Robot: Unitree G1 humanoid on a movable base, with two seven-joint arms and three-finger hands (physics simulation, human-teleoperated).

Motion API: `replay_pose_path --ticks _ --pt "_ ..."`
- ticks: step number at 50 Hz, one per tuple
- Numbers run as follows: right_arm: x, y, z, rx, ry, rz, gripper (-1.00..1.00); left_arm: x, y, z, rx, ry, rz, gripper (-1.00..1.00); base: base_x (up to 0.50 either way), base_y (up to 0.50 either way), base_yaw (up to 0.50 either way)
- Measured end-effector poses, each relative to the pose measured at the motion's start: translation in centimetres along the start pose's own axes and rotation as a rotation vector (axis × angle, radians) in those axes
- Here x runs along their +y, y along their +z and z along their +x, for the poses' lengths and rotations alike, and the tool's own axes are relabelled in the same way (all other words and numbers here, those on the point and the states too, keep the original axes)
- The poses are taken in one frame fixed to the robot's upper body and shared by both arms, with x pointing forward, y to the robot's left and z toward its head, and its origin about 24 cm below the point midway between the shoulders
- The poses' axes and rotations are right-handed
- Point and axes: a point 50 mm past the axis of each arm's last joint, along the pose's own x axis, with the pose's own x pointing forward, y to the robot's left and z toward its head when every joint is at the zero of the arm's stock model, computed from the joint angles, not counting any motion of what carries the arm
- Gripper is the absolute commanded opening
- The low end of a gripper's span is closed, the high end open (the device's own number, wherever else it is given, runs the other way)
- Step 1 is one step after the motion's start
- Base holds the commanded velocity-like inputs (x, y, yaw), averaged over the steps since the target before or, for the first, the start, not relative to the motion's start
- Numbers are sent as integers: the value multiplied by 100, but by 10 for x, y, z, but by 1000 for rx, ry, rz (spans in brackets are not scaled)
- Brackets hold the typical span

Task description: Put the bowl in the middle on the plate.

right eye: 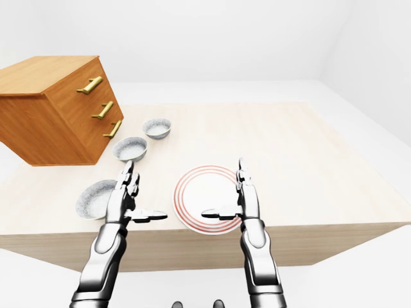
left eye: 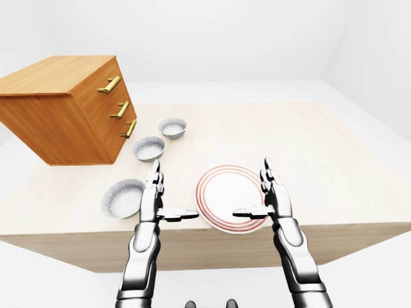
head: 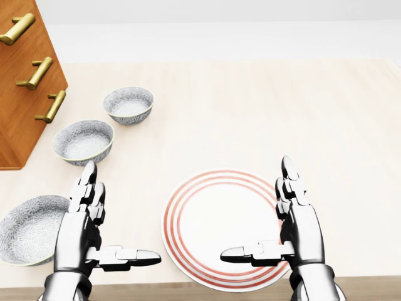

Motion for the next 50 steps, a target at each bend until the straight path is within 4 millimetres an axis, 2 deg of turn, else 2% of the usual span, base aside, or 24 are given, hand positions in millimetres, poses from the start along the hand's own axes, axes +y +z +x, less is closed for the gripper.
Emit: replay_pose_path --ticks 33,50 --pt "-8 7 -1 -9 -13 -44 100 7 1 1 -9 9 30 100 0 0 0" --pt "-13 19 -6 -30 3 -142 100 12 18 0 -50 -16 134 100 0 0 0"
